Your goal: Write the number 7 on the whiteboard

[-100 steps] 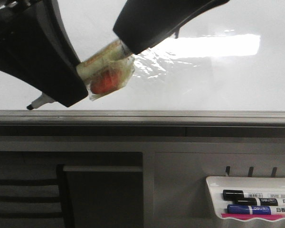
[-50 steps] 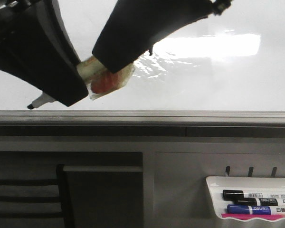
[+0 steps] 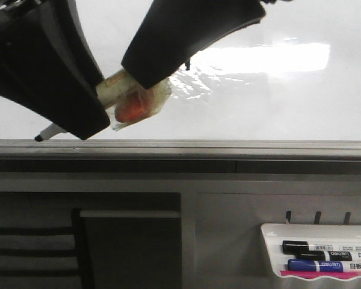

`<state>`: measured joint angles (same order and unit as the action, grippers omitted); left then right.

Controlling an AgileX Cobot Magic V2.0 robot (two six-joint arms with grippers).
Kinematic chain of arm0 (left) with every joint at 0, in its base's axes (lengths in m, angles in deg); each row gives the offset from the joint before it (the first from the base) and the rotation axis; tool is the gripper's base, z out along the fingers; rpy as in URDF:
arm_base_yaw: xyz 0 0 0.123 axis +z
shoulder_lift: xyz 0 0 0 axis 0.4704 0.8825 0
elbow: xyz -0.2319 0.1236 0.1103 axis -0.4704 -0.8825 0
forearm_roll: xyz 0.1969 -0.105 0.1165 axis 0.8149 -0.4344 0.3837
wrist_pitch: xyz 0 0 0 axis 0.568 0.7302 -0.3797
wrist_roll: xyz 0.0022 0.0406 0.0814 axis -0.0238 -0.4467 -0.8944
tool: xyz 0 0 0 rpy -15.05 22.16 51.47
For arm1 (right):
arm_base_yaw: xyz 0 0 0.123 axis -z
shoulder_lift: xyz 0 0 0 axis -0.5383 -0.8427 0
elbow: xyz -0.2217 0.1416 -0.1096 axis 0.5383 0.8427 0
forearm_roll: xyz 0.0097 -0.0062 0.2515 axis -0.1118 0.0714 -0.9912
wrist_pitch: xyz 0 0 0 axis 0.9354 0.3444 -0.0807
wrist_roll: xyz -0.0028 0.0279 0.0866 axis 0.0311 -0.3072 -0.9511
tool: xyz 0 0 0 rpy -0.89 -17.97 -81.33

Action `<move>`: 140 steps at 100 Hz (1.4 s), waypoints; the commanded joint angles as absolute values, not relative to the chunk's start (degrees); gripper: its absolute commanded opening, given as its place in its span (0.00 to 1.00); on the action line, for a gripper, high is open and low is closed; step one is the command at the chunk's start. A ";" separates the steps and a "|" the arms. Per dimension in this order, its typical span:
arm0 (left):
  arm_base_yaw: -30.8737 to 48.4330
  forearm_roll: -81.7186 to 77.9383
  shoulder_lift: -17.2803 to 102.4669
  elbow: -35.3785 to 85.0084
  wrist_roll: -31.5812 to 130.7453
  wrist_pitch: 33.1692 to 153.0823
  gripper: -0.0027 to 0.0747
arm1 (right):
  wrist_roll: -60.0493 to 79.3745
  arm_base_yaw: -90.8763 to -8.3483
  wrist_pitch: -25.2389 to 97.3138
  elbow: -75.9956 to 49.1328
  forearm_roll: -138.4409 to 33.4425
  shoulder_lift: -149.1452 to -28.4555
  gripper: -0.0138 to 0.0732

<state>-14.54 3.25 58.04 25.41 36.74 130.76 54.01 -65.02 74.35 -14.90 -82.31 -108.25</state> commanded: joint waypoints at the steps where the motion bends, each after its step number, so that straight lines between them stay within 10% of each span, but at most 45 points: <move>1: -14.92 1.36 56.38 27.34 37.32 128.45 0.46 | 54.35 -65.05 73.97 -16.80 -85.19 -106.68 0.11; 75: 4.15 13.74 42.14 24.92 59.64 129.38 0.47 | 6.63 -63.09 58.79 -9.83 -53.81 -89.03 0.11; 106: 11.46 6.23 38.21 19.19 60.43 122.49 0.47 | 6.44 -63.09 42.67 -1.63 -55.35 -88.70 0.11; 140: 11.46 5.63 38.21 19.19 60.43 122.76 0.47 | 3.25 -56.43 54.87 -12.71 -54.16 -96.94 0.11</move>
<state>11.30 7.22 38.96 17.67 59.85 125.67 3.86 -57.52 55.08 -8.39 -54.87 -95.69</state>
